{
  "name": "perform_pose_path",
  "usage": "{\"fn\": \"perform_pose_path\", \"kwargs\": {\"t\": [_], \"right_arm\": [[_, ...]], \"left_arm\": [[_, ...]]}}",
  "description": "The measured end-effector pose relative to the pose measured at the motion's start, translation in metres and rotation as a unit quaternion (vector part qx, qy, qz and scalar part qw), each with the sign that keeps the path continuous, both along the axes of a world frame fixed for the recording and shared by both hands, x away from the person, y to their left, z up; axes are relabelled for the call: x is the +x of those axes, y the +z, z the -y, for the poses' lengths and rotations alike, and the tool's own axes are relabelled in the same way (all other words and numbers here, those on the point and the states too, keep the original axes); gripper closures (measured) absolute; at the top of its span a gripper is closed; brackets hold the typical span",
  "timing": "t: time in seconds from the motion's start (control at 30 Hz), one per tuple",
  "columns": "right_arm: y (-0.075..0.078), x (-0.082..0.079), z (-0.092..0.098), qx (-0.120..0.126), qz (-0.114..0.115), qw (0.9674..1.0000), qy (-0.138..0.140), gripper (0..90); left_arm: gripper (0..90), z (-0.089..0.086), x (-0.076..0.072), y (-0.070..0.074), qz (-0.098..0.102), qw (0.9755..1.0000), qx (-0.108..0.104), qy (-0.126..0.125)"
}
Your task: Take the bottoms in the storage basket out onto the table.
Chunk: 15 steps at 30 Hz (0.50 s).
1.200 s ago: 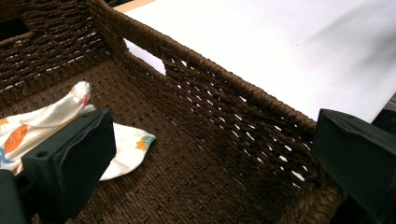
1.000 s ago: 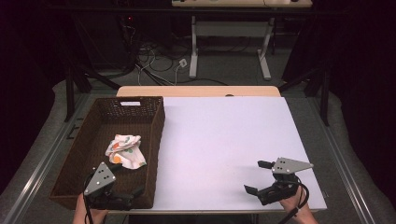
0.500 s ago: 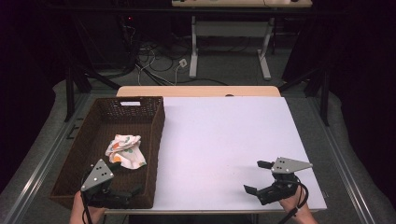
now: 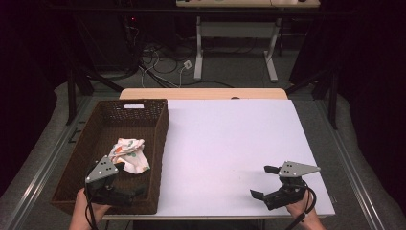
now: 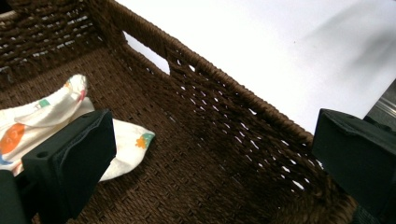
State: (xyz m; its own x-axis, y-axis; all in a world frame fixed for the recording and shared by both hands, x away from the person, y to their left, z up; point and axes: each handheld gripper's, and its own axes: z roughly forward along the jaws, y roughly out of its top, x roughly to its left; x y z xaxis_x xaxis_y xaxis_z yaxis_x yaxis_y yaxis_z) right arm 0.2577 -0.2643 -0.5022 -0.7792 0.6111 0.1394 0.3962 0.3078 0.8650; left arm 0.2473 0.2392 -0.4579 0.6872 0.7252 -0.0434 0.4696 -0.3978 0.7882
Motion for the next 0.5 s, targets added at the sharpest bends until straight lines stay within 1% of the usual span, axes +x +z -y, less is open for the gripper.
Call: {"fn": "perform_pose_path", "kwargs": {"t": [0.03, 0.13, 0.17, 0.23, 0.27, 0.3, 0.37, 0.4, 0.43, 0.5], "right_arm": [[0.0, 0.0, 0.0, -0.004, -0.002, 1.0, 0.001, 0.0], [0.0, 0.0, -0.001, -0.005, 0.0, 1.0, 0.003, 0.0], [0.0, 0.0, -0.002, -0.006, -0.004, 1.0, 0.005, 0.0], [0.0, 0.0, -0.002, -0.004, -0.003, 1.0, 0.004, 0.0], [0.0, 0.0, -0.002, -0.005, -0.004, 1.0, 0.003, 0.0], [0.0, 0.0, -0.003, -0.003, -0.004, 1.0, 0.004, 0.0], [0.002, -0.001, -0.003, -0.005, -0.002, 1.0, 0.007, 0.0], [0.002, -0.001, -0.004, -0.008, -0.001, 0.9999, 0.009, 0.0], [0.002, -0.002, -0.004, -0.005, 0.002, 0.9999, 0.01, 0.0], [0.001, -0.002, -0.004, -0.006, 0.001, 0.9999, 0.009, 0.0]], "left_arm": [[0.2, 0.0, 0.001, 0.001, -0.006, 1.0, 0.003, -0.004], [0.2, 0.003, 0.002, 0.002, -0.008, 0.9999, 0.01, -0.002], [0.2, 0.003, 0.002, 0.003, -0.011, 0.9999, 0.013, -0.003], [0.2, 0.005, 0.002, 0.004, -0.015, 0.9998, 0.011, -0.002], [0.2, 0.006, 0.002, 0.005, -0.017, 0.9997, 0.015, -0.005], [0.2, 0.007, 0.002, 0.006, -0.015, 0.9997, 0.019, -0.004], [0.2, 0.009, 0.003, 0.006, -0.02, 0.9994, 0.027, -0.007], [0.2, 0.01, 0.003, 0.006, -0.021, 0.9993, 0.031, -0.005], [0.2, 0.011, 0.004, 0.007, -0.023, 0.9991, 0.036, -0.004], [0.2, 0.009, 0.006, 0.009, -0.027, 0.9988, 0.042, -0.002]]}}
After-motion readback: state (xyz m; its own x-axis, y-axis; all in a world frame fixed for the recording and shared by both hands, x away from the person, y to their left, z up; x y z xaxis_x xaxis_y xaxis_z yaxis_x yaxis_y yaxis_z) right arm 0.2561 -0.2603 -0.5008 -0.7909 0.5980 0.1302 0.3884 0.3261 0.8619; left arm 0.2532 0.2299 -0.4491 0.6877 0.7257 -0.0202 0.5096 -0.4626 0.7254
